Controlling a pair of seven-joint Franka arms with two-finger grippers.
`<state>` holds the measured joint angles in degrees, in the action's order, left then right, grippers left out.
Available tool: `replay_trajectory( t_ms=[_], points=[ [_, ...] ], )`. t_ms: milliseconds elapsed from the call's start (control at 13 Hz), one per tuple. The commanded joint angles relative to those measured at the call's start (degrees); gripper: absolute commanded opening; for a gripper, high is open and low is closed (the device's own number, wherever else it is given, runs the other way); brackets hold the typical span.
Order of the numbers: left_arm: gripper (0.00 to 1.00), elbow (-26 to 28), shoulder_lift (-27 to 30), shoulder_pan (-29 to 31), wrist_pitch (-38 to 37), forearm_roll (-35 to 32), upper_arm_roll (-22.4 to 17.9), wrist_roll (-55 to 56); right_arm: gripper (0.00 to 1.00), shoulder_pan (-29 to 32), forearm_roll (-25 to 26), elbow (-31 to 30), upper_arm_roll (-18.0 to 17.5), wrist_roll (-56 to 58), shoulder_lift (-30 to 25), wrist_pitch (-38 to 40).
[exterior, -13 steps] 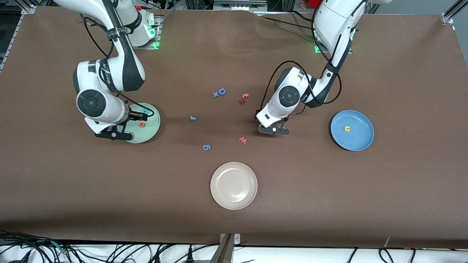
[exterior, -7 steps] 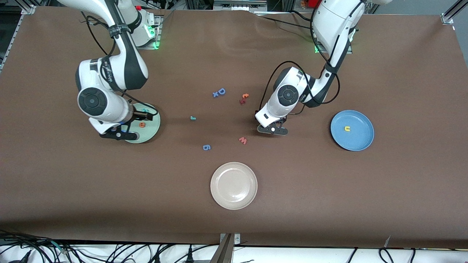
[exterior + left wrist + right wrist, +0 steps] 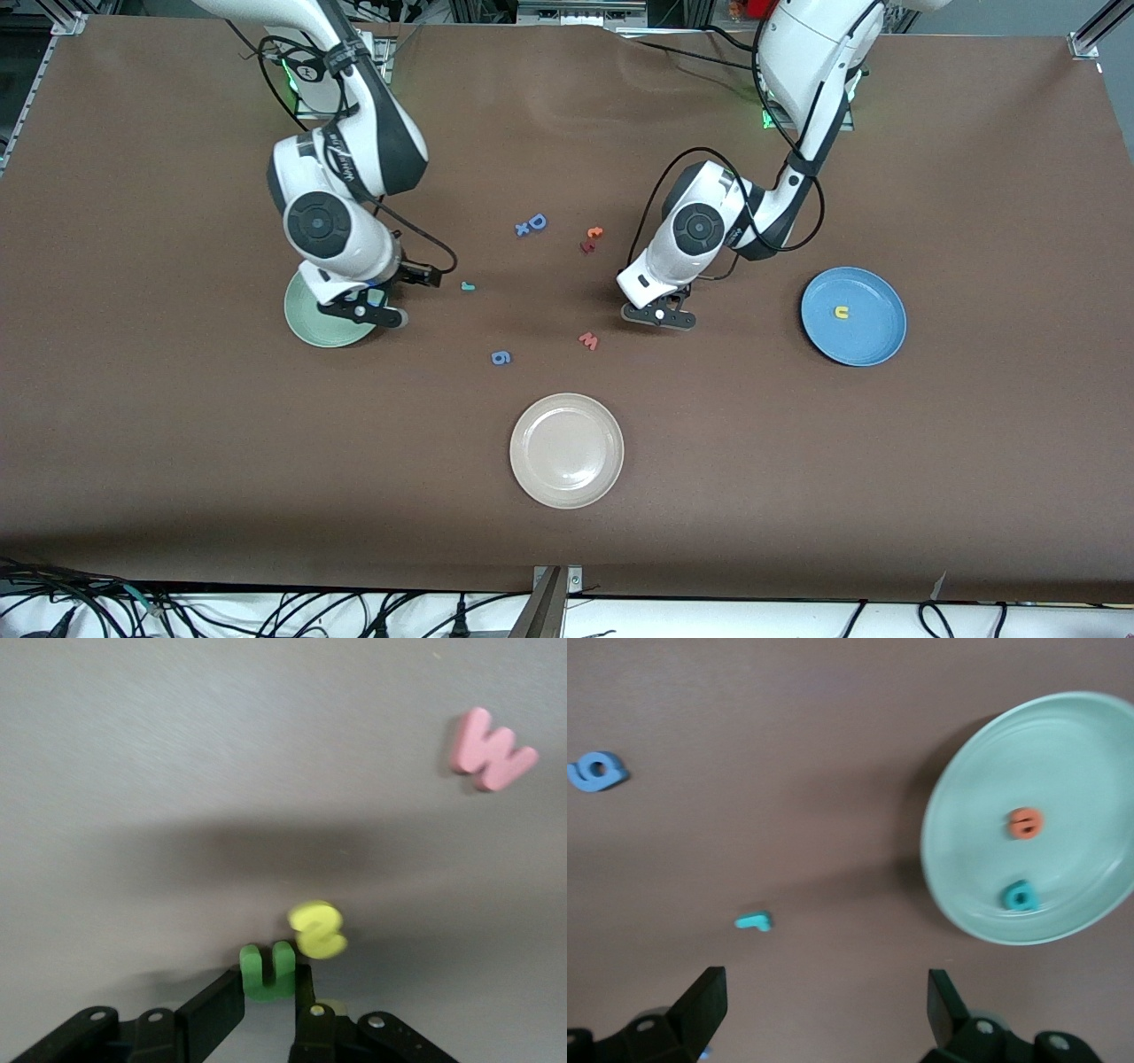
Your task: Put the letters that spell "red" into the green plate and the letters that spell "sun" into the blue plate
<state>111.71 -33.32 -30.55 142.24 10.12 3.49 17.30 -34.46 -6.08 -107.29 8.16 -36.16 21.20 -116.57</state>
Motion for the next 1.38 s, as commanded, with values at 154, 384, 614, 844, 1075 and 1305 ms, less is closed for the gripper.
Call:
replay_trajectory(
  t_ms=[154,384,614,844,1075,1305],
  points=[
    [0.12,0.17,5.27,4.0,-10.13,1.3,-7.42,-19.36,0.94,-3.16,-0.42,-0.46,-0.43,-5.75,2.35,-3.92],
    [0.13,0.26,5.72,6.11,-12.95,1.65,-13.58,-33.42,0.87,-3.86,-0.42,-0.64,-0.43,-9.53,2.97,-4.8],
    [0.13,0.7,5.54,7.87,-13.13,1.65,-18.24,-43.27,0.84,-4.82,-0.42,-0.73,-0.43,-9.89,3.58,-5.16],
    [0.13,2.37,5.63,10.15,-13.22,1.74,-20.27,-51.99,0.84,-4.83,-0.51,-0.73,-0.43,-9.89,3.67,-5.33],
    [0.13,4.12,5.54,12.09,-13.22,1.83,-20.89,-57.54,0.84,-5.0,-0.6,-1.17,-0.43,-10.15,3.93,-5.68],
    [0.13,5.54,5.28,12.53,-13.22,1.92,-20.89,-57.37,0.84,-6.23,-0.51,-1.17,-0.52,-14.45,4.81,-7.61]
  ],
)
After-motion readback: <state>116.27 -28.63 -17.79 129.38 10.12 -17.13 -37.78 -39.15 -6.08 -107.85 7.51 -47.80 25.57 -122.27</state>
